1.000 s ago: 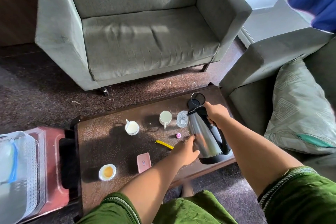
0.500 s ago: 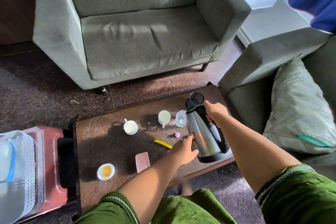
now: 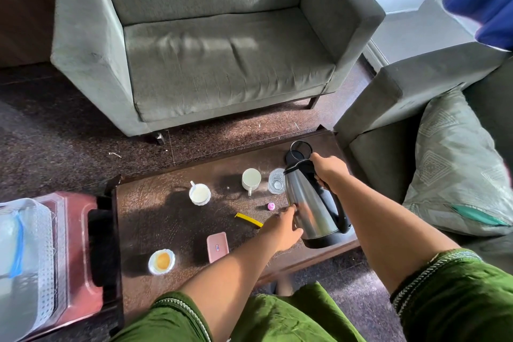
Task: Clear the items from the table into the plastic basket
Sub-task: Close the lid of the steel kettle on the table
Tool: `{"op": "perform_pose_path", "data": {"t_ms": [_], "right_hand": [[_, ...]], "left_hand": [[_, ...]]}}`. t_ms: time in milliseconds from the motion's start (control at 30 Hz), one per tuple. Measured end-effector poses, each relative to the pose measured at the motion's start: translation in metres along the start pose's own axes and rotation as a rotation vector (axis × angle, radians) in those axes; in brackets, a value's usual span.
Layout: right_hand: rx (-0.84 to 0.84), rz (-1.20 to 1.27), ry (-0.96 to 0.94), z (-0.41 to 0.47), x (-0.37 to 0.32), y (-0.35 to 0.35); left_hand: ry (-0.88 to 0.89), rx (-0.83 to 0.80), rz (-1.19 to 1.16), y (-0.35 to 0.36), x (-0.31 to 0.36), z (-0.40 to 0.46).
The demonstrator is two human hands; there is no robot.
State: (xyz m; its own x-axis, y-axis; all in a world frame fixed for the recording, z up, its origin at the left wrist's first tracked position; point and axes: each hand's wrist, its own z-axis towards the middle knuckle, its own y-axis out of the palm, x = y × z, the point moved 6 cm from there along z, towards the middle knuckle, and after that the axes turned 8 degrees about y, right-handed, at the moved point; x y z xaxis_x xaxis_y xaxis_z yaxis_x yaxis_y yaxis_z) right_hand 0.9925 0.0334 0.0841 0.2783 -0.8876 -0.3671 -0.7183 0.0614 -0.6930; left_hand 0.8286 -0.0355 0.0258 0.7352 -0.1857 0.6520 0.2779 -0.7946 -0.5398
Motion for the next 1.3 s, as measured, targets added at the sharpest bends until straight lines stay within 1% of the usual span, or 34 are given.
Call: {"op": "perform_pose_path", "data": {"t_ms": [400,700,900,1300], "right_hand": [[0.007,-0.023,-0.019,-0.003,-0.002,0.0],[-0.009,-0.028,0.004,-0.001,-0.003,0.0],[-0.003,-0.072,-0.016,-0.002,-0.008,0.003],[-0.011,-0.082,-0.008,-0.003,-0.013,0.006]], "left_hand": [[0.021,0.031,-0.008,-0.001,0.0,0.004],[0.014,0.02,-0.034,-0.001,-0.002,0.003],[0.028,0.02,-0.035,-0.003,-0.001,0.002],[0.026,0.013,-0.055,-0.004,-0.003,0.001]]}}
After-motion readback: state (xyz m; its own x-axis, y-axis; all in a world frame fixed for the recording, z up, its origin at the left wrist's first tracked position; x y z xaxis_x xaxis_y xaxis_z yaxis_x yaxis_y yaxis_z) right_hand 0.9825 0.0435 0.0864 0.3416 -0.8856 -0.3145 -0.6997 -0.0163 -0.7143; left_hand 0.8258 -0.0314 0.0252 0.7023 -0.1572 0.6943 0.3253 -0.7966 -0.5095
